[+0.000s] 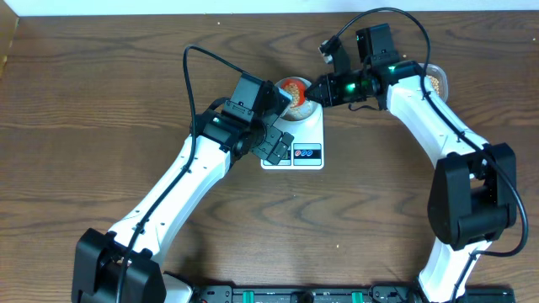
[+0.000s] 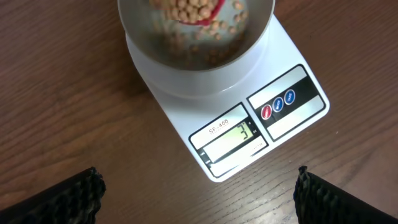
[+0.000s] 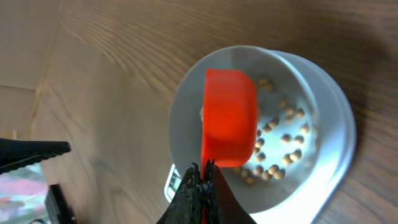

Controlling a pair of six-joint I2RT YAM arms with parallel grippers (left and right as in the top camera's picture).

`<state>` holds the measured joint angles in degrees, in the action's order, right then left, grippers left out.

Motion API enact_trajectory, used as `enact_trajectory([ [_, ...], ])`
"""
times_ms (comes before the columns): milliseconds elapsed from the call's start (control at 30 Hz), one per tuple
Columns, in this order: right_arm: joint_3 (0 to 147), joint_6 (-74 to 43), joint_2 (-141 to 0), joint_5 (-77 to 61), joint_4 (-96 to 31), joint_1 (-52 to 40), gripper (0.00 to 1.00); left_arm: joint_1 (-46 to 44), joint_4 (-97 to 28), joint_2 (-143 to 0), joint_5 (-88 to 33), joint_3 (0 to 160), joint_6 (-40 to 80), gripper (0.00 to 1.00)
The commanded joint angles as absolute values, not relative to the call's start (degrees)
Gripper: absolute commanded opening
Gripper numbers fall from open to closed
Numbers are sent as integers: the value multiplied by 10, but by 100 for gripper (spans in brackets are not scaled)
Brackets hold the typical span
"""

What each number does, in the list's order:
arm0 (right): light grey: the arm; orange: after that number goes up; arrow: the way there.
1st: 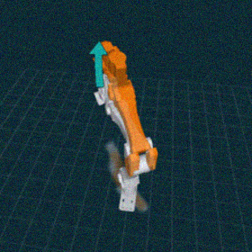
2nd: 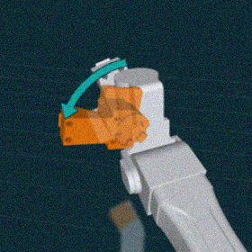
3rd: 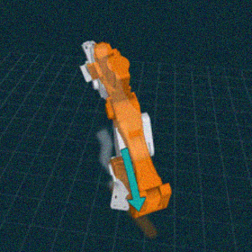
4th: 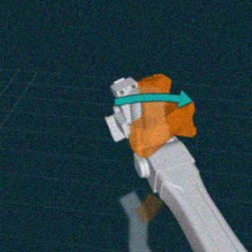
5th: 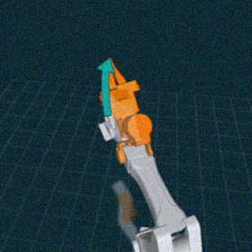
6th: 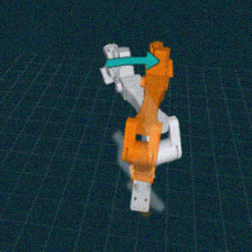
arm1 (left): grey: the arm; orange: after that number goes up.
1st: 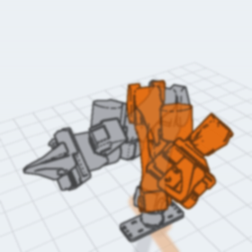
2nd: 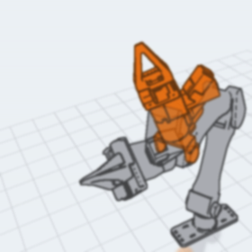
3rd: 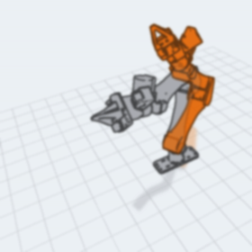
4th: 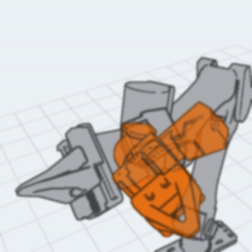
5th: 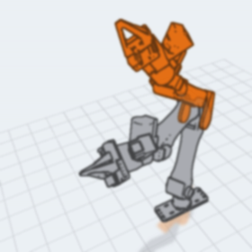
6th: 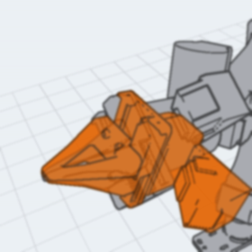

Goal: Scoop item into bowl and weigh 50g on scale
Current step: 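Tilt the red scoop to pour soybeans into the white bowl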

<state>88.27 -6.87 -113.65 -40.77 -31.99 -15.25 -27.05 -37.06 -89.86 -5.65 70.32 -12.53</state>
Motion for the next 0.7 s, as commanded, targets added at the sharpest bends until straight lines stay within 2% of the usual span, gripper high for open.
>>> enact_trajectory([
  [0, 886, -35, -1103, -373, -331, -161, 1, -269, -371, -889, -53, 705, -135, 100],
  [667, 886, 39, -1094, -361, -338, -170, 1, -269, -371, -889, -53, 705, -135, 100],
])
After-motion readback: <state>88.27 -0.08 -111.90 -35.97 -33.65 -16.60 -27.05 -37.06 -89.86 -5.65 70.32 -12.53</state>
